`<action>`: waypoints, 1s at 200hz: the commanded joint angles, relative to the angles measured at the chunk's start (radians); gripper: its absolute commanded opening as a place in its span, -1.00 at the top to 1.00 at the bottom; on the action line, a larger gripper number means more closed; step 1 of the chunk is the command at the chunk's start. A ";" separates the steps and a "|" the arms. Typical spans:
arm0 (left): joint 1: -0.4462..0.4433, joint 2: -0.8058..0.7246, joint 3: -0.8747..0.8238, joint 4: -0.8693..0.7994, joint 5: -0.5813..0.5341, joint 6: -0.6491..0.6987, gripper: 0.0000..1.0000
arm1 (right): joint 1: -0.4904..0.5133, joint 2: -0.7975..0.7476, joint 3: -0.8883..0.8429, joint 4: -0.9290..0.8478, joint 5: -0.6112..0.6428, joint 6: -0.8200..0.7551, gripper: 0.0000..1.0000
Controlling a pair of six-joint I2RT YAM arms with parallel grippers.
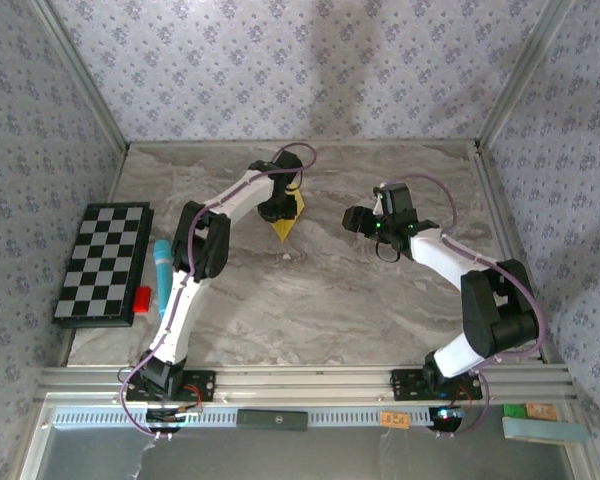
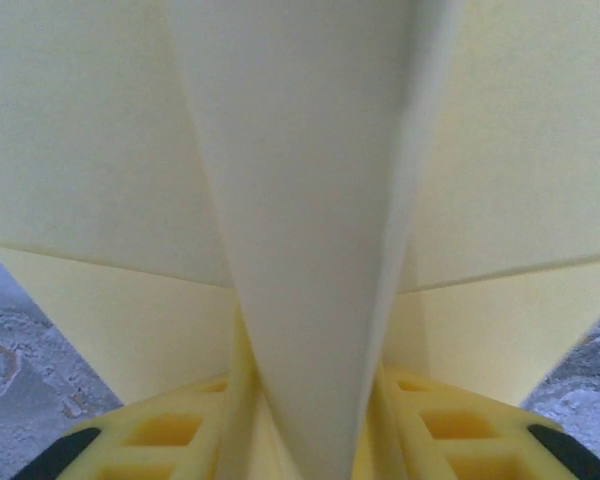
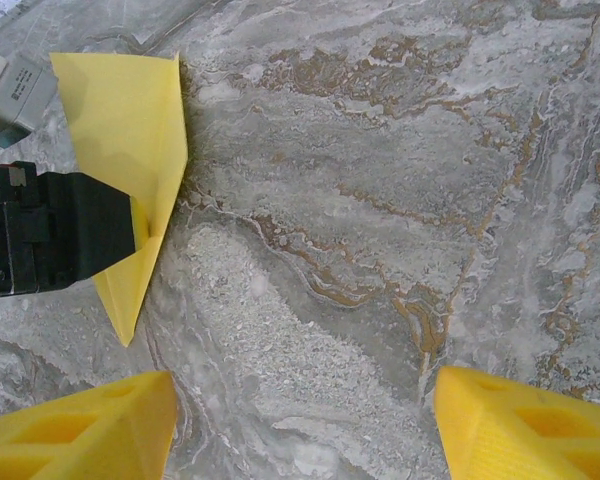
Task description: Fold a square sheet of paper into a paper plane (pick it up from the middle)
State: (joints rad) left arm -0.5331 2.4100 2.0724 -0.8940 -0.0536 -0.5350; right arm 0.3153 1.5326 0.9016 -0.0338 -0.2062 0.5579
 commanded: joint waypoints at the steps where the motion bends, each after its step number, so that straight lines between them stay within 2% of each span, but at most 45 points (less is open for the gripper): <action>1: -0.007 0.049 0.011 -0.037 0.007 -0.002 0.24 | -0.006 0.007 0.005 -0.003 0.002 0.005 -0.44; 71: -0.011 0.060 0.060 -0.072 0.026 -0.010 0.17 | -0.006 0.008 0.008 -0.004 0.001 -0.002 -0.47; 150: -0.015 -0.096 0.072 -0.075 -0.018 -0.033 0.15 | -0.005 0.003 0.018 -0.018 0.005 0.000 -0.47; 200: -0.015 -0.185 0.047 -0.071 -0.042 -0.036 0.06 | -0.007 -0.016 0.036 -0.044 0.028 -0.017 -0.48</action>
State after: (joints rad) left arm -0.5434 2.3192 2.1311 -0.9424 -0.0605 -0.5625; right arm 0.3153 1.5326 0.9020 -0.0353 -0.2047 0.5571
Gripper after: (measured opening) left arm 0.461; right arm 0.736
